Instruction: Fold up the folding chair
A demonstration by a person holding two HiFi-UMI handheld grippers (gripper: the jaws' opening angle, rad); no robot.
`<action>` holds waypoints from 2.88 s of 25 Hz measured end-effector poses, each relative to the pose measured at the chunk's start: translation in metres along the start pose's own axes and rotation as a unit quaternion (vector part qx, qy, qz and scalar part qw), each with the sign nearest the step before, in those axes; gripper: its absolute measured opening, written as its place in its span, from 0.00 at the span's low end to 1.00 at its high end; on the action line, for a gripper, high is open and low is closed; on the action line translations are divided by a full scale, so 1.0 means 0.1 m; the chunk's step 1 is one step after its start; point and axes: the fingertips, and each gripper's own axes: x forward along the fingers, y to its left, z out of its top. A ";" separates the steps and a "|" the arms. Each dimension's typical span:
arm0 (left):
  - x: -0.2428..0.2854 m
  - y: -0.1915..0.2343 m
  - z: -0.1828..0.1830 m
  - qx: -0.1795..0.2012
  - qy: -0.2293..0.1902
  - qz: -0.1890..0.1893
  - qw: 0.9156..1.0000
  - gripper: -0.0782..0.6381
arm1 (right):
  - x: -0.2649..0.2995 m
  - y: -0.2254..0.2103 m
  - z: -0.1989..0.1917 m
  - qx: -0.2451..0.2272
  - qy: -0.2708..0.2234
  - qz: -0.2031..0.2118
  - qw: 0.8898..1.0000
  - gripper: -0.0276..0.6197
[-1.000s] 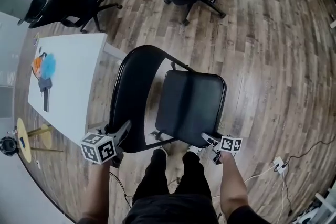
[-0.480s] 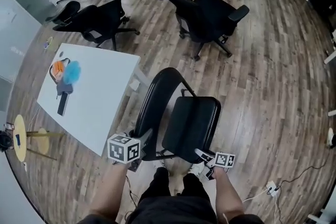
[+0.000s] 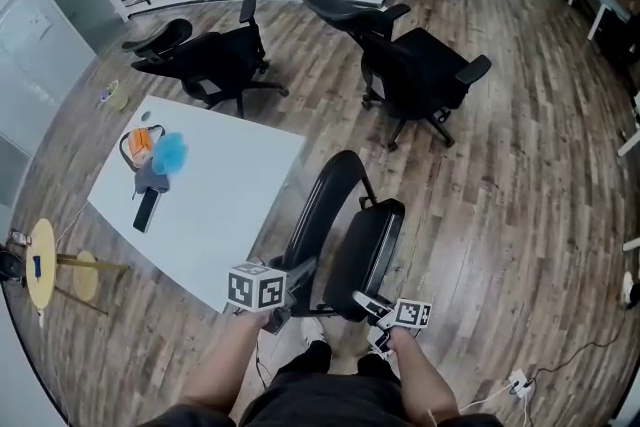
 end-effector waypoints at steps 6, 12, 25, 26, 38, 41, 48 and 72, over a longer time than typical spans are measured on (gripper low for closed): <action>-0.18 0.14 0.10 -0.005 -0.009 -0.018 1.000 0.33 | 0.74 0.39 -0.16 -0.012 0.041 0.025 0.999 0.68; -0.36 0.46 0.17 -0.008 -0.007 -0.009 1.000 0.33 | 1.45 0.61 -0.31 -0.022 0.067 0.039 0.997 0.68; -0.67 1.39 0.31 -0.012 -0.007 -0.009 1.000 0.31 | 2.39 0.73 -0.51 -0.035 0.084 0.015 0.996 0.68; -0.70 1.46 0.33 -0.012 -0.008 -0.007 1.000 0.31 | 2.45 0.73 -0.52 -0.033 0.085 0.013 0.996 0.68; -0.77 1.97 0.28 -0.018 0.004 -0.016 1.000 0.28 | 2.91 0.72 -0.61 -0.036 0.099 -0.009 0.994 0.68; -0.76 1.98 0.29 -0.015 0.003 -0.012 1.000 0.28 | 2.93 0.71 -0.61 -0.046 0.109 -0.009 0.993 0.68; -0.99 2.07 0.44 0.013 -0.043 0.023 0.999 0.39 | 2.82 0.66 -0.63 -0.109 0.138 -0.046 0.983 0.68; -2.04 0.33 0.63 0.147 -0.326 0.030 0.934 0.29 | 0.05 3.36 0.24 -0.635 -0.219 -0.130 0.729 0.54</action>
